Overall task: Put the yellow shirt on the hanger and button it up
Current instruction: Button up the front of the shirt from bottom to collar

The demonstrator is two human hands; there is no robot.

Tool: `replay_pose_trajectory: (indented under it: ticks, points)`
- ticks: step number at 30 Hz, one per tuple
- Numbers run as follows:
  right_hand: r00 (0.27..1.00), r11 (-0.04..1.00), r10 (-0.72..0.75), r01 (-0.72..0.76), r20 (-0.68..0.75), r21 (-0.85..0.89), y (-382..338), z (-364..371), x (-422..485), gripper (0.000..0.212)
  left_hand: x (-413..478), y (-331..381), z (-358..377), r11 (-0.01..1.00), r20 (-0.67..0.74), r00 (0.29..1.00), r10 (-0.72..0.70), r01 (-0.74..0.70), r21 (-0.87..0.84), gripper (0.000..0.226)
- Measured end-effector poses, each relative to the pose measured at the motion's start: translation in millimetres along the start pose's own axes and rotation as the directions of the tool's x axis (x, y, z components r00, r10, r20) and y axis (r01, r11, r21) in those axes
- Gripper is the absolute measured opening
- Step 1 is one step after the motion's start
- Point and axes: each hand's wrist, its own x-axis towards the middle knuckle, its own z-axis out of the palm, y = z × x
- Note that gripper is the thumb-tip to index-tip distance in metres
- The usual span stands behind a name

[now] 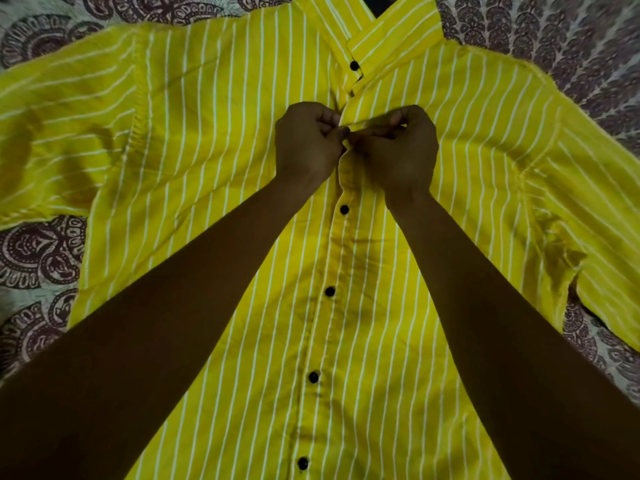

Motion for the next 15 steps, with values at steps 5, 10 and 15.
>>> replay_pose_trajectory:
  ticks: [5,10,15]
  points:
    - [0.993,0.994,0.113,-0.113,0.033,0.002,-9.9,3.4,6.6,0.035,-5.3,-1.9,-1.7,0.992,0.021,0.993,0.12,-0.121,0.047,0.032]
    - [0.981,0.984,0.18,-0.179,0.072,-0.021,-10.8,4.5,6.1,0.04,-7.8,-1.9,-0.1,0.953,0.038,0.964,0.263,-0.266,0.143,0.03]
    - [0.999,0.989,0.018,-0.014,0.027,-0.148,-18.9,3.2,-2.1,0.03,-8.6,-4.7,-0.8,0.937,0.044,0.948,0.315,-0.318,0.142,0.028]
